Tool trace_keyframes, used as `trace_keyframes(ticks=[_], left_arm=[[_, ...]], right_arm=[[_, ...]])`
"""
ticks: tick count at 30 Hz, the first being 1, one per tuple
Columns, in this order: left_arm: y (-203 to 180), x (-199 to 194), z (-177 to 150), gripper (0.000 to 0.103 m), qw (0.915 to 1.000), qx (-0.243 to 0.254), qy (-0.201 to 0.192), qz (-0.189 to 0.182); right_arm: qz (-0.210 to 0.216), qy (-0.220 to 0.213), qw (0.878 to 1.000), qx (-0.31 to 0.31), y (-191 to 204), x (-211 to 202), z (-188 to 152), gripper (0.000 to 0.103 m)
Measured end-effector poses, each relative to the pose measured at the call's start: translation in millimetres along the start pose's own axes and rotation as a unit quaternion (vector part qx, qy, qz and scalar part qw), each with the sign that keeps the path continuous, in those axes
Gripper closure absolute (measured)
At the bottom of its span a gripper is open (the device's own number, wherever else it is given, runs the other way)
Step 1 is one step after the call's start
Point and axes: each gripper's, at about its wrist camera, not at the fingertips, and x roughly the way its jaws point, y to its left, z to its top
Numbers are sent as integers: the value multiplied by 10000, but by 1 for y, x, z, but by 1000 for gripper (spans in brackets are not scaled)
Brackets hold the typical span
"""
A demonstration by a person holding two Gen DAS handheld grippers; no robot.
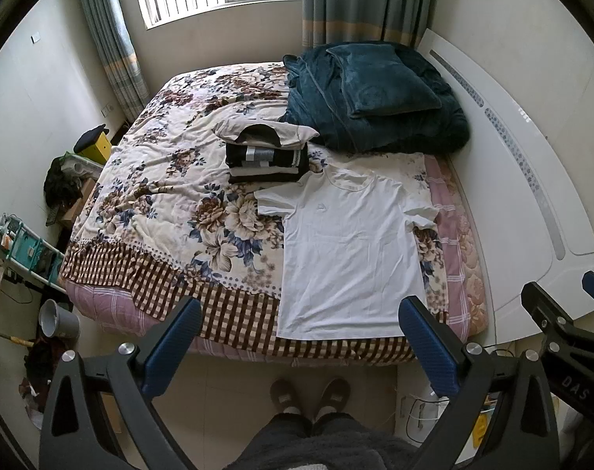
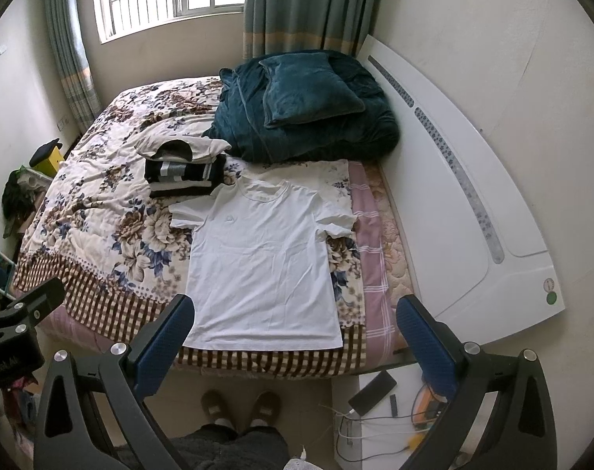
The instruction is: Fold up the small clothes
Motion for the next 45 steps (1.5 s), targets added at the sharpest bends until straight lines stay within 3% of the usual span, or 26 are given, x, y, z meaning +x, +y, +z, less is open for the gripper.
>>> trace_keyframes(ticks=[8,13,21,28,30,38,43,45], left_arm=[[1,2,0,1,10000,-1,8,-13],[5,15,18,0,10000,-2,-5,12],[11,115,60,0,9984,258,-322,398],[-29,261,98,0,9974,347,168,614],[-37,295,101,0,9979,262,285,522],[-81,472,128,0,9938,10,746,830],[-89,561,127,0,9899,-94,1069,925],[-91,594,123,0,9885,-127,1192,922]], right_arm=[[14,86,10000,-5,1,11,9,0],[-17,140,9999,69,9,23,13,0],[-279,295,9969,669,7,121,26,0],[-705,472,9890,1208,-31,284,43,0],[-939,563,9867,1205,-46,337,47,0],[-676,1243,9706,1945,-124,576,60,0],[-681,1487,9584,2340,-157,684,55,0],[-522,1585,9477,2721,-173,722,48,0]])
